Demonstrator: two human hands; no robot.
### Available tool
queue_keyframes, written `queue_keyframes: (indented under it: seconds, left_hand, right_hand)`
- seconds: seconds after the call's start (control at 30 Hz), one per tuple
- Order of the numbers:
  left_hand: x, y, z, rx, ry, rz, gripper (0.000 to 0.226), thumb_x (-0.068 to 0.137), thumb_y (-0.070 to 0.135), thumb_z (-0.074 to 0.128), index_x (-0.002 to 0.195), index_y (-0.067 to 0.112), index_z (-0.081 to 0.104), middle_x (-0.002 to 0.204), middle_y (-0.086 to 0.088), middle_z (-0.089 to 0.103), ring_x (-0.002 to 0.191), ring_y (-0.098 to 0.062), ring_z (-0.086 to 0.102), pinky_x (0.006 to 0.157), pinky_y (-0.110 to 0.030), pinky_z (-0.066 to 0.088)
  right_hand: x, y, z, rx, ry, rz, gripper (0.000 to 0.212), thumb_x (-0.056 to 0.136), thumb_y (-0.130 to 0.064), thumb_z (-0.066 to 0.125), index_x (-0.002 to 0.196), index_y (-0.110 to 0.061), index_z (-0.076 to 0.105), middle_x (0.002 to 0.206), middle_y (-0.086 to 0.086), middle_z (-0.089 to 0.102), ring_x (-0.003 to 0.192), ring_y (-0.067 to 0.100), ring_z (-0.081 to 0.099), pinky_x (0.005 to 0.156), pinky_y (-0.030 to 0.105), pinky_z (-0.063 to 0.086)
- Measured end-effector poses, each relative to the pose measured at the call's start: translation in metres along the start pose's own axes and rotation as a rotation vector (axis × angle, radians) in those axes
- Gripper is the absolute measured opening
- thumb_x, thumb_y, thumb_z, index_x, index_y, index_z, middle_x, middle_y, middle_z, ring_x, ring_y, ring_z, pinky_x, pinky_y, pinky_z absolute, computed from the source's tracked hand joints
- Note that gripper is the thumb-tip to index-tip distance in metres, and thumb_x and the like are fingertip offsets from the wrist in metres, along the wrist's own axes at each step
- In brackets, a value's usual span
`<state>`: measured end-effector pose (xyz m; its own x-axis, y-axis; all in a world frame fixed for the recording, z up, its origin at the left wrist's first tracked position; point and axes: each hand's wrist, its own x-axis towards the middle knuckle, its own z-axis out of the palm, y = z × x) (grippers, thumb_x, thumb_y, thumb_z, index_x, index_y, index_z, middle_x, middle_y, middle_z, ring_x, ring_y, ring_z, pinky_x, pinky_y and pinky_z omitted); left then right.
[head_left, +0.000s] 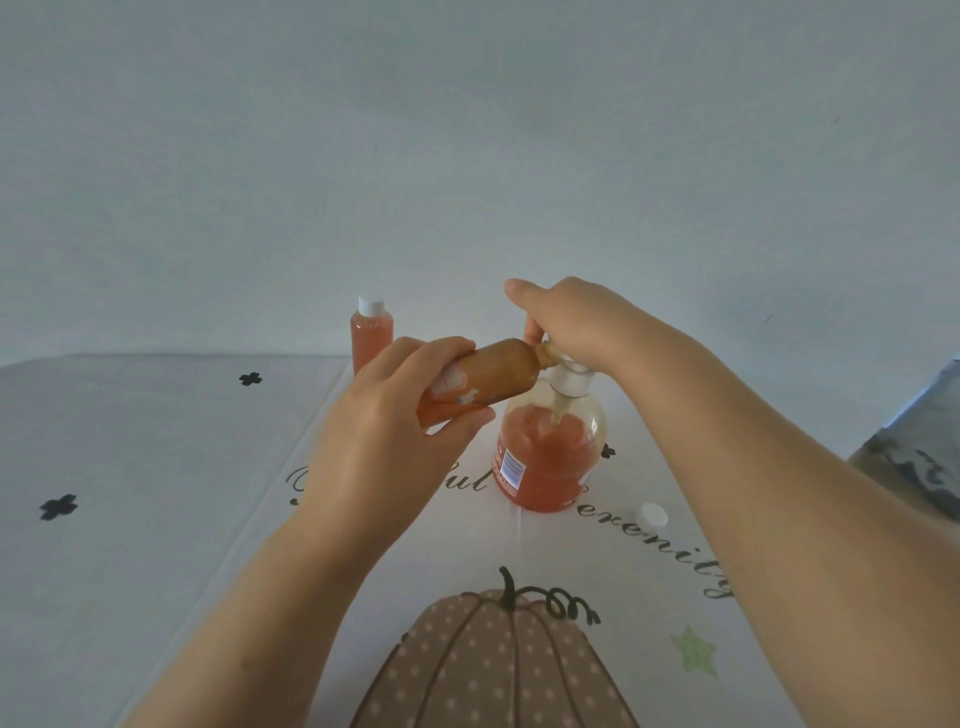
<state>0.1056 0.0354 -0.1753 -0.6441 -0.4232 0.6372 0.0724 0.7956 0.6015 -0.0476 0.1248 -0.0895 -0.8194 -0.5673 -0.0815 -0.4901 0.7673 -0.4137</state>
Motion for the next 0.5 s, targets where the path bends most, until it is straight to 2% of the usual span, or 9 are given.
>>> queue_keyframes:
  seconds: [0.07, 0.2, 0.23, 0.3, 0.37, 0.43, 0.5]
  left_hand:
    - [0.000, 0.001, 0.000, 0.006, -0.009, 0.001, 0.046, 0.075, 0.028, 0.080, 0.118, 0.028, 0.062, 0.098, 0.017, 0.056, 0.086, -0.002, 0.053, 0.070, -0.010, 0.043]
    - [-0.001, 0.004, -0.001, 0.015, -0.002, 0.007, 0.046, 0.076, 0.028, 0.079, 0.118, 0.027, 0.061, 0.101, 0.015, 0.058, 0.085, -0.003, 0.054, 0.069, -0.012, 0.043]
    - [-0.002, 0.004, 0.000, 0.009, 0.000, 0.010, 0.045, 0.076, 0.029, 0.079, 0.118, 0.027, 0.061, 0.101, 0.015, 0.058, 0.085, -0.004, 0.055, 0.069, -0.011, 0.042]
    - [-0.002, 0.006, -0.001, 0.005, 0.006, 0.020, 0.045, 0.077, 0.029, 0.078, 0.119, 0.026, 0.061, 0.101, 0.015, 0.059, 0.084, -0.004, 0.056, 0.069, -0.009, 0.041]
    - [-0.002, 0.006, -0.001, 0.020, 0.011, 0.032, 0.046, 0.077, 0.031, 0.078, 0.119, 0.027, 0.060, 0.101, 0.016, 0.058, 0.083, -0.003, 0.055, 0.067, -0.007, 0.040]
    - [-0.002, 0.005, -0.001, 0.020, 0.027, 0.037, 0.047, 0.076, 0.031, 0.078, 0.119, 0.027, 0.060, 0.101, 0.017, 0.057, 0.083, -0.002, 0.053, 0.067, -0.007, 0.042]
    - [-0.002, 0.004, -0.001, 0.009, 0.026, 0.029, 0.047, 0.076, 0.030, 0.079, 0.119, 0.027, 0.061, 0.100, 0.018, 0.056, 0.084, -0.001, 0.052, 0.070, -0.007, 0.043]
  right_hand:
    - [-0.002, -0.001, -0.001, 0.014, -0.002, 0.003, 0.044, 0.105, -0.036, 0.028, 0.131, -0.013, 0.055, 0.069, 0.001, 0.045, 0.077, 0.023, 0.052, 0.064, 0.030, 0.039]
    - [-0.004, -0.004, -0.005, 0.041, 0.043, 0.046, 0.038, 0.105, -0.029, 0.030, 0.132, -0.020, 0.055, 0.072, 0.004, 0.050, 0.076, 0.024, 0.058, 0.075, 0.035, 0.047]
    - [-0.003, -0.005, -0.006, -0.001, 0.053, 0.048, 0.038, 0.104, -0.032, 0.031, 0.126, -0.019, 0.059, 0.075, 0.005, 0.053, 0.076, 0.024, 0.060, 0.073, 0.036, 0.048]
    - [-0.003, -0.008, -0.013, -0.057, 0.057, 0.053, 0.055, 0.101, -0.050, 0.029, 0.107, -0.011, 0.068, 0.078, 0.005, 0.060, 0.073, 0.022, 0.060, 0.064, 0.031, 0.044]
    - [0.000, -0.010, -0.015, -0.123, 0.030, 0.045, 0.067, 0.099, -0.059, 0.023, 0.102, -0.007, 0.066, 0.086, 0.006, 0.063, 0.073, 0.022, 0.061, 0.062, 0.030, 0.042]
    - [-0.003, -0.013, -0.015, -0.152, 0.008, 0.034, 0.064, 0.100, -0.057, 0.021, 0.110, -0.010, 0.064, 0.093, 0.010, 0.063, 0.073, 0.022, 0.060, 0.060, 0.029, 0.041]
    - [-0.005, -0.014, -0.015, -0.103, -0.002, 0.040, 0.052, 0.105, -0.044, 0.023, 0.130, -0.014, 0.056, 0.103, 0.015, 0.061, 0.074, 0.024, 0.057, 0.062, 0.029, 0.042]
